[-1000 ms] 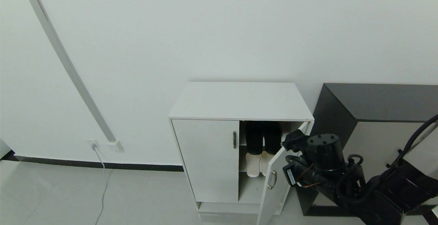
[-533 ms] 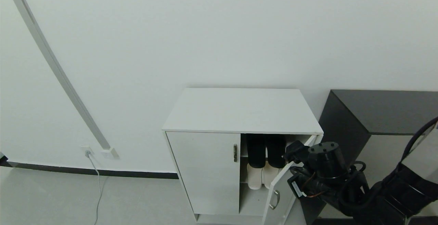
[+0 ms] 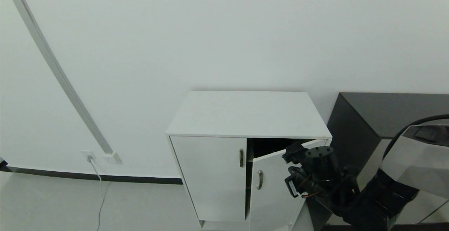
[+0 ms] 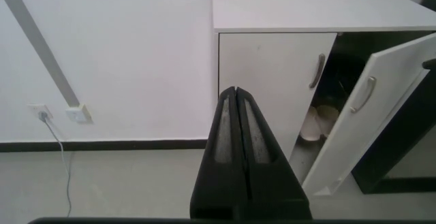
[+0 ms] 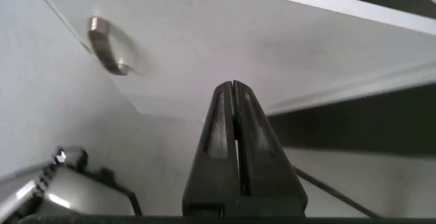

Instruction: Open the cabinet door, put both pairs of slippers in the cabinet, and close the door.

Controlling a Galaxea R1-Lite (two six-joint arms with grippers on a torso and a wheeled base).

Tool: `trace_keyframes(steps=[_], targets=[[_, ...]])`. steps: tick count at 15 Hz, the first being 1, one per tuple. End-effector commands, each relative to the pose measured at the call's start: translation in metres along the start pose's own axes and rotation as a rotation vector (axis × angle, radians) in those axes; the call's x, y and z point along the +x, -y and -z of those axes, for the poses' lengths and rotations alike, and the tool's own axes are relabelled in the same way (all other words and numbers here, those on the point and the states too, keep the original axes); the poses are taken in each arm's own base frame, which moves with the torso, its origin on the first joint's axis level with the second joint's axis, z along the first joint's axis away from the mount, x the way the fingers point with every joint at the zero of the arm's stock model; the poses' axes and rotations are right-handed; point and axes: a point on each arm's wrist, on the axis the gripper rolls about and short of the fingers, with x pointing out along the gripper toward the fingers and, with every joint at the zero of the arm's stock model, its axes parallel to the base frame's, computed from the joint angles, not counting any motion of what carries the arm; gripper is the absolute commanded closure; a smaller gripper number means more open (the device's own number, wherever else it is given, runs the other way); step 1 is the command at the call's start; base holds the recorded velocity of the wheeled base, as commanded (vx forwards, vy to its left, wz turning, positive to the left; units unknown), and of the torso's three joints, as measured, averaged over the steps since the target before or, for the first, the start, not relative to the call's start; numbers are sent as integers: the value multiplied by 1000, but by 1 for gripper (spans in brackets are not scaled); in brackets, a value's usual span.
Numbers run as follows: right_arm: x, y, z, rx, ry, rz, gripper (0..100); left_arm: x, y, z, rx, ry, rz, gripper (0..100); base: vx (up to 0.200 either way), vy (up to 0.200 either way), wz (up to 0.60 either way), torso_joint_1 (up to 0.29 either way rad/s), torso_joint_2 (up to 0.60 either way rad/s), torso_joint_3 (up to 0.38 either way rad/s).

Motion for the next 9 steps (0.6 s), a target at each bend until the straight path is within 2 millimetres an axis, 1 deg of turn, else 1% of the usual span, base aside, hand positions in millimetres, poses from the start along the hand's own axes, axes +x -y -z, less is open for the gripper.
trace_keyframes(steps=[1,3,6,9], targets=[[18,-7,7,24,-13,-2,100,0,0,0,0,0,-1,100,0,0,0,0,0,0],[28,-10,4,82,14,4,100,0,0,0,0,0,1,100,0,0,0,0,0,0],[38,-11,3,115,39,11,100,0,0,0,0,0,1,100,0,0,0,0,0,0],[48,-7,3,131,60,31,100,0,0,0,0,0,-1,100,0,0,0,0,0,0]])
